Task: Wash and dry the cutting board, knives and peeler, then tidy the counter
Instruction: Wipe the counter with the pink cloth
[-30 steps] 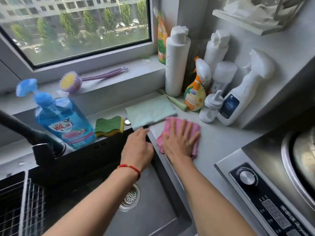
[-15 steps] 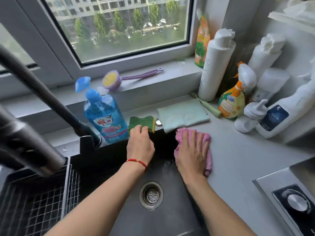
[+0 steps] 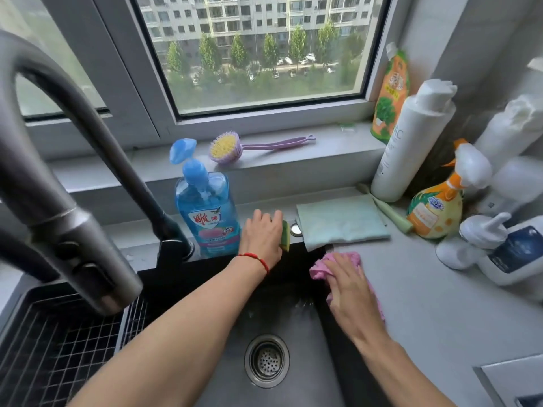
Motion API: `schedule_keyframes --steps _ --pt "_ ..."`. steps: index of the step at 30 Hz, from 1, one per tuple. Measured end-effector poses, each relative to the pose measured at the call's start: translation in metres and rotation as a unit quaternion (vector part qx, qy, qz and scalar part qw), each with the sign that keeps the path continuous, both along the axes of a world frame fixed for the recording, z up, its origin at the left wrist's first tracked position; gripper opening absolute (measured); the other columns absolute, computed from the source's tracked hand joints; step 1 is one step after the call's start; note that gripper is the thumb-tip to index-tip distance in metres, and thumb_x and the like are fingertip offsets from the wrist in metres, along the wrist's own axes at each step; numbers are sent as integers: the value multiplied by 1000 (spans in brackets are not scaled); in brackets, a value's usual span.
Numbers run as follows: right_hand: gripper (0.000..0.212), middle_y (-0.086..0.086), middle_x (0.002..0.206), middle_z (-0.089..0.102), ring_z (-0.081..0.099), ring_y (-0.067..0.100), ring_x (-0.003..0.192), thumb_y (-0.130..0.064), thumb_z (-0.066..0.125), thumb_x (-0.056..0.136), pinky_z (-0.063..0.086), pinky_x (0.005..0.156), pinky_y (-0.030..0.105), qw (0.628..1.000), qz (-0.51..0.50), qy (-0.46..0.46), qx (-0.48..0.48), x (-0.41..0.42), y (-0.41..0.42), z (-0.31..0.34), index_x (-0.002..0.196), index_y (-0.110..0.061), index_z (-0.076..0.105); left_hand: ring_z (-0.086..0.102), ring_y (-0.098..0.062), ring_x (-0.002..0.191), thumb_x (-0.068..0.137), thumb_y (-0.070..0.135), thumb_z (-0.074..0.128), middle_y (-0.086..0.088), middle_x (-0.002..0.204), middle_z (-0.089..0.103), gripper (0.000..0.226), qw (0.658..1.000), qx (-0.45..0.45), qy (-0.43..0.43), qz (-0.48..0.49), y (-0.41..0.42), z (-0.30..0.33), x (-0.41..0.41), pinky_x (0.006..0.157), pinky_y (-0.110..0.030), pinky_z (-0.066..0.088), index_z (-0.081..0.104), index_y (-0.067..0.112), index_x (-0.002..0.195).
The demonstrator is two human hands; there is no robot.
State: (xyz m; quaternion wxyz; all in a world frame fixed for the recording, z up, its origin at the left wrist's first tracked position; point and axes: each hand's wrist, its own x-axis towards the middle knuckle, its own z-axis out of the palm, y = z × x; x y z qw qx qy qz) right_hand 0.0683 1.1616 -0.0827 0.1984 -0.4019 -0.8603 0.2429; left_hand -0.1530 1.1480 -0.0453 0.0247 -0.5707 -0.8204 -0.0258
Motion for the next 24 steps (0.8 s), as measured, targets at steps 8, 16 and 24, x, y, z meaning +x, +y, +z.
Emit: schedule_keyframes --steps 8,16,24 --pt "37 4 144 52 46 25 134 -17 50 102 35 114 33 993 80 39 75 -125 61 43 138 -14 57 44 -24 99 73 24 78 -3 107 57 50 973 124 -175 86 -93 -12 38 90 -35 45 52 16 115" --pt "77 12 159 35 30 35 146 -39 54 90 11 124 53 953 173 -198 152 -191 38 1 158 -14 26 40 -12 92 67 15 85 12 100 52 54 935 195 -251 159 -171 -28 31 80 -23 38 55 21 112" --pt "69 6 154 40 32 28 143 -29 57 91 11 125 43 967 140 -162 139 -164 33 -2 155 -19 34 47 -16 90 70 19 88 1 101 62 52 935 240 -231 120 -150 4 23 80 -26 43 59 14 113"
